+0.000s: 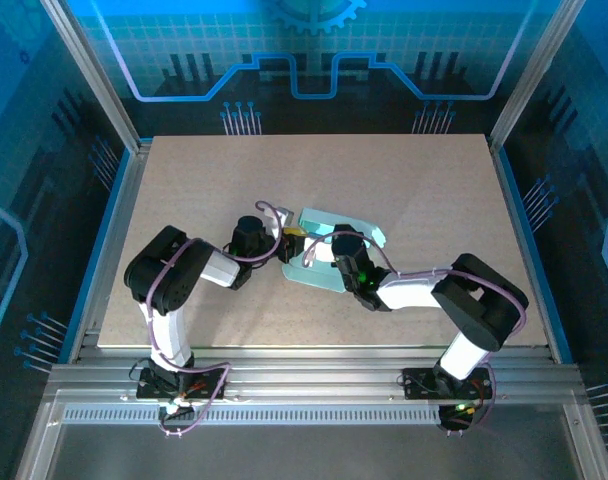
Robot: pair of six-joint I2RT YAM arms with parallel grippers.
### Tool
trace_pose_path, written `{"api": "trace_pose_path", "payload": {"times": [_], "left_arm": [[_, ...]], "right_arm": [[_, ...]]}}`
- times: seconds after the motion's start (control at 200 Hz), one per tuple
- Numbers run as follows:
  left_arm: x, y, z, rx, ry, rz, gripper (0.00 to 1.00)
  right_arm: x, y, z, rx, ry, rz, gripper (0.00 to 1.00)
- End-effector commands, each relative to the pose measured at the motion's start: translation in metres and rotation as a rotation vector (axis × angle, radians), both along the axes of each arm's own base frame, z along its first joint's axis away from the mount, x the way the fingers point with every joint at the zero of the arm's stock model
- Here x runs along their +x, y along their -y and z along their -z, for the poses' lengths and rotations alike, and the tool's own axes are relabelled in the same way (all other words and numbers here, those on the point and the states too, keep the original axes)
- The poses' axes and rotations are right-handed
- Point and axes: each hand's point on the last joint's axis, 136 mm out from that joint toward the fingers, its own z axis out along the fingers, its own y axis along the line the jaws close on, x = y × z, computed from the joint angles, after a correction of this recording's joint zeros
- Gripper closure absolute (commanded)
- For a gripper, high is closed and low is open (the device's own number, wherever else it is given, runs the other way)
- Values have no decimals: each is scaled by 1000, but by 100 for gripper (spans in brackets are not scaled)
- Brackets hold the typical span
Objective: Fold the paper box
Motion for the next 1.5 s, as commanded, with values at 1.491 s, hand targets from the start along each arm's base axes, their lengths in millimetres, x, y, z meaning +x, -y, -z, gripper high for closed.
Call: {"api": "trace_pose_path", "payload": {"times": [1.491], "left_arm": [[22, 9, 1, -200, 4, -64, 67]], "right_arm": [[7, -8, 38, -141, -92, -45, 100]]}}
